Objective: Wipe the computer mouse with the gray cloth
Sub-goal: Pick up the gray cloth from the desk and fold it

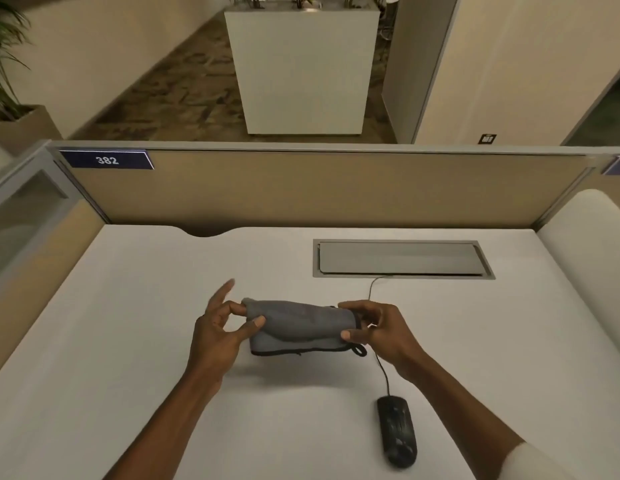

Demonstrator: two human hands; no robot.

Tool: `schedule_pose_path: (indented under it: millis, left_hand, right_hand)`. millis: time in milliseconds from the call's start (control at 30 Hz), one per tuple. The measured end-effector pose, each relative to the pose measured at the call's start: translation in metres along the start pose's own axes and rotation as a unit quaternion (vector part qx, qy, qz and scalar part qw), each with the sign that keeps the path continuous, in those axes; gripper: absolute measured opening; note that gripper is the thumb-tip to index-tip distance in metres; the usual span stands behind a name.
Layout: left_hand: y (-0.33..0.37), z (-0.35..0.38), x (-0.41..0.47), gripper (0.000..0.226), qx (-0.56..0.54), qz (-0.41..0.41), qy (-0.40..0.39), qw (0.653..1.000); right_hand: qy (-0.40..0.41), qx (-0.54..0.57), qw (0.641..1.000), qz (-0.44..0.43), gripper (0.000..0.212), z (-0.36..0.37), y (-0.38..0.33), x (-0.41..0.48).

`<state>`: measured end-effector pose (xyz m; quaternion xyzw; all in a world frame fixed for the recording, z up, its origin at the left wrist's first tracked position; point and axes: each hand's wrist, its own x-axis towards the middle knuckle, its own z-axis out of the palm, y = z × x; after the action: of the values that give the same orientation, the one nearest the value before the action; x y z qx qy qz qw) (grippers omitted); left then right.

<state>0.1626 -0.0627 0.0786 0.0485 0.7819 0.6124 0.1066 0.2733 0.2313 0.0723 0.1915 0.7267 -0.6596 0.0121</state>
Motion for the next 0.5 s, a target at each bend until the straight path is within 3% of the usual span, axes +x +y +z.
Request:
schedule_pose_path:
  millis: [67,167,333,500]
  left_hand:
    - [0.006,0.001,-0.025,0.017,-0.042,0.012,-0.057,0.997]
    - [0.019,0.006,-0.064,0.014,-0.088,0.007,-0.058,0.994]
    - [0.038,0.014,-0.117,0.014,-0.143,0.046,-0.108,0.983]
    - [0.054,0.011,-0.144,0.015,-0.130,0.064,-0.179,0.973]
  right_hand:
    - [0.006,-0.012,1.000,-0.003,0.045,-0.006,-0.002,-0.035]
    - [0.020,0.005,1.000,-0.006,0.040,-0.015,0.001,-0.084]
    - [-0.004,0.149,0.986,0.073,0.052,-0.013,0.027,-0.144]
    - [-0.061,0.301,0.938,0.161,0.058,0.009,0.047,-0.173]
